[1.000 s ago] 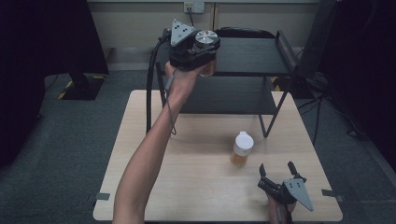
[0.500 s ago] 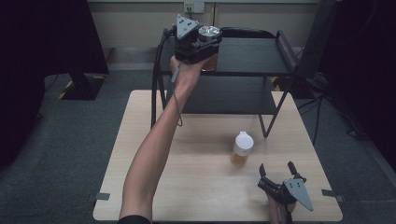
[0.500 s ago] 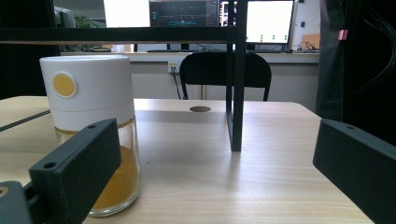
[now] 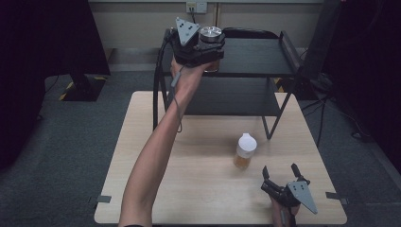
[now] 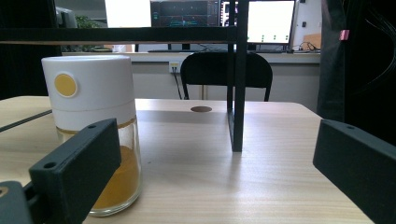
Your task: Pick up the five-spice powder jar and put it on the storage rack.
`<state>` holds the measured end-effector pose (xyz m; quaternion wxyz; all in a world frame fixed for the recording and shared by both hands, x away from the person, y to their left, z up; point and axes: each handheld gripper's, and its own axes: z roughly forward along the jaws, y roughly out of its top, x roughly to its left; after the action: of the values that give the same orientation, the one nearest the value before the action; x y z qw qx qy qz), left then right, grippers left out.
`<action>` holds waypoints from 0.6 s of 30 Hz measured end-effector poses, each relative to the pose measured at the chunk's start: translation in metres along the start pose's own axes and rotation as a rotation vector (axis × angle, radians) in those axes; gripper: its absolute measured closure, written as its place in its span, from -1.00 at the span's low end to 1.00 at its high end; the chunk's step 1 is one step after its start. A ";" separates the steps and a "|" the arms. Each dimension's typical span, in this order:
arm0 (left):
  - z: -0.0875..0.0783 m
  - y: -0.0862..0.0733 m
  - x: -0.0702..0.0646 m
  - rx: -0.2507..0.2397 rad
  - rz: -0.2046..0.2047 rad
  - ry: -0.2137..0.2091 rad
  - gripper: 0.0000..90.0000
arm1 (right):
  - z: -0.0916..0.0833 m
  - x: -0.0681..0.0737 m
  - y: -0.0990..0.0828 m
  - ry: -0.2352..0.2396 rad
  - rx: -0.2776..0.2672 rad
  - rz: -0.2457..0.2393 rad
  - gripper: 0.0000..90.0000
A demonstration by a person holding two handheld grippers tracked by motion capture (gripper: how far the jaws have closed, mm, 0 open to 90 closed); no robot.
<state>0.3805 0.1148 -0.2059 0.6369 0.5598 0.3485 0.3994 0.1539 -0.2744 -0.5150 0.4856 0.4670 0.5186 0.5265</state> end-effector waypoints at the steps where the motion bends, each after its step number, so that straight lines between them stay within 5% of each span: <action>1: -0.001 -0.001 0.000 -0.006 -0.006 0.003 -1.00 | 0.000 0.000 0.000 0.000 0.000 0.000 -1.00; 18: -0.035 -0.011 0.005 -0.020 -0.004 -0.047 -1.00 | 0.000 0.000 0.000 -0.002 0.001 0.001 -1.00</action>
<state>0.3528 0.1339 -0.2219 0.6512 0.5620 0.3306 0.3884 0.1540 -0.2740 -0.5149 0.4858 0.4679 0.5181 0.5260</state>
